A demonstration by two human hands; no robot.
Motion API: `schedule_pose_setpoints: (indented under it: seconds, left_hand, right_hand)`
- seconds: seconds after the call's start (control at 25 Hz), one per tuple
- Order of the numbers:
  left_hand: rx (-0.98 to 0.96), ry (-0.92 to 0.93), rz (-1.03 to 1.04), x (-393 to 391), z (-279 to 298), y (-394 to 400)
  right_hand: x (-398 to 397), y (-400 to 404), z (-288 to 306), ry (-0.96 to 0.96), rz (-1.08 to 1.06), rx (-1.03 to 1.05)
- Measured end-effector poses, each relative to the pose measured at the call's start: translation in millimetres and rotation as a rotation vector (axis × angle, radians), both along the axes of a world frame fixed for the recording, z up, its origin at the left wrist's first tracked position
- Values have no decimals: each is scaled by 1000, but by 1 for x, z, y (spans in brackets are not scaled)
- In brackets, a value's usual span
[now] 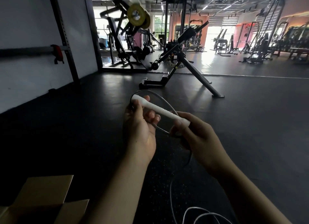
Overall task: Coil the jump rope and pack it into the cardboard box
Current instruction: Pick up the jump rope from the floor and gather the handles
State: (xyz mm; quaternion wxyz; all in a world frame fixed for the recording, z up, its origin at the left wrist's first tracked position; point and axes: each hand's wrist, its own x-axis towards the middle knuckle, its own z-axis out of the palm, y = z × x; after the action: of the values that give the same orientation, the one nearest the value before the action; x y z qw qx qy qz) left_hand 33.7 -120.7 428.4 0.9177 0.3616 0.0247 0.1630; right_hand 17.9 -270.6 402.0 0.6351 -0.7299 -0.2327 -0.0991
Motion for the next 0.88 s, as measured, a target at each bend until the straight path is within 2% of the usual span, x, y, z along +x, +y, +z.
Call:
schedule_pose_setpoints:
  seconds: [0.28,0.4,0.48,0.52,0.56,0.64,0.72,0.8,0.88]
  left_hand:
    - [110,-6,-48,-2,1,12]
    - [116,-2,-80,-1,2,17]
    - [197,-13,-69,-2,5,25]
    - [321,-35,-18,-1,8,32]
    - [538,-63,73,-2,12,41]
    - [1086,-159,182,-7,22,54]
    - [1461,-239,-6,-19,33,48]
    - [1534,-298,-207,-30,35,31]
    - [1465,-296,-317,-34,32,20]
  right_hand:
    - [-3,-5,14,40,-26,304]
    - [-2,-6,18,74,-40,359]
    - [-1,-12,22,52,-53,345]
    - [0,-17,25,20,-63,287]
    - [-1,-21,29,-16,-63,194]
    - [-5,-27,38,-77,-14,-15]
    - [-12,-26,45,-121,41,-156]
    - [-16,-22,49,-172,107,-212]
    - [-16,-23,49,-166,187,-164]
